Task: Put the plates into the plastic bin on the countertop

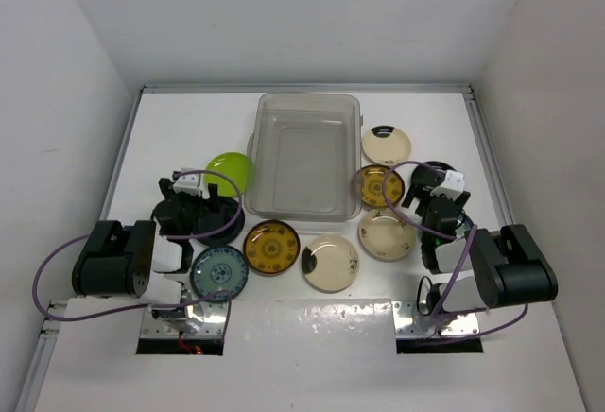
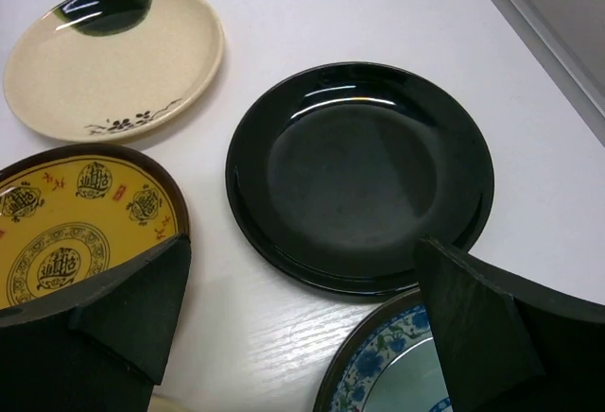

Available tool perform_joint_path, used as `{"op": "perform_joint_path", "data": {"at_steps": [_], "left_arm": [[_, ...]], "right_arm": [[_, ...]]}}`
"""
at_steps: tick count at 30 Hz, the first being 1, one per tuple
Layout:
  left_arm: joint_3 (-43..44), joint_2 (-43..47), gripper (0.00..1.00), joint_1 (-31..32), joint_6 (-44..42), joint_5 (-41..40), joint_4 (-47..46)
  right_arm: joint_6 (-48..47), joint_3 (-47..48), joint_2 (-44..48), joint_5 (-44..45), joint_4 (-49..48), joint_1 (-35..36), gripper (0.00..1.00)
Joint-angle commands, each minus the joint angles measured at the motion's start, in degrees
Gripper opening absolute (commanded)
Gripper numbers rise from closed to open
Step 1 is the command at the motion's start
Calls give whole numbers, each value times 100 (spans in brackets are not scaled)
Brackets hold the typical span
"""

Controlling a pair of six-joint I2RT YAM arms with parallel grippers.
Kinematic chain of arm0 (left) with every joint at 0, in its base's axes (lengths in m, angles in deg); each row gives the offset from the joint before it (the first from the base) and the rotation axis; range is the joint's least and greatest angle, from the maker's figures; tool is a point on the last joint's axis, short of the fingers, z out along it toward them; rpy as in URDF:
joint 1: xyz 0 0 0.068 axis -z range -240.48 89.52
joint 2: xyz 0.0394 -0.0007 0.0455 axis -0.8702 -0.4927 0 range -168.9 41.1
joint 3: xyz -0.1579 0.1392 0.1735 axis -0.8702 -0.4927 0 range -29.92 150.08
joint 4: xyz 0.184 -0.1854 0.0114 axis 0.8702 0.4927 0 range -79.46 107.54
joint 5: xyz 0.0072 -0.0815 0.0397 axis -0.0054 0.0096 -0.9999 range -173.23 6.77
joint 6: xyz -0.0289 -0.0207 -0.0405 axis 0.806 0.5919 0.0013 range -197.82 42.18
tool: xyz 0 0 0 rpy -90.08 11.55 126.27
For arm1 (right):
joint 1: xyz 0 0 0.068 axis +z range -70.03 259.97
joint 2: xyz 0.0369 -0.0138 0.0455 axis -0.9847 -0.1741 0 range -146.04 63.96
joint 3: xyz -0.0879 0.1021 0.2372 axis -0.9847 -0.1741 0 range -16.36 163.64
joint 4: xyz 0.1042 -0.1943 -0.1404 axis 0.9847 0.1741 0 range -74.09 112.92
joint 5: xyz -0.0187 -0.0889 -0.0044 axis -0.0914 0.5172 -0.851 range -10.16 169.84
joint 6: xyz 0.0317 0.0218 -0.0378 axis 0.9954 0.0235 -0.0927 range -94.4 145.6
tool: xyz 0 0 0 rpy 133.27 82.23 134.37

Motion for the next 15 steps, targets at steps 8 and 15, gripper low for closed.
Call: {"op": "perform_joint_path", "data": {"at_steps": [8, 15], "left_arm": [[2146, 1020, 100, -178, -118, 267, 3965], [8465, -1050, 100, -326, -780, -233, 9287]], "right_arm": [[-485, 3268, 1101, -41, 5087, 264, 100], [-1186, 7157, -739, -886, 8659, 21, 77]]}}
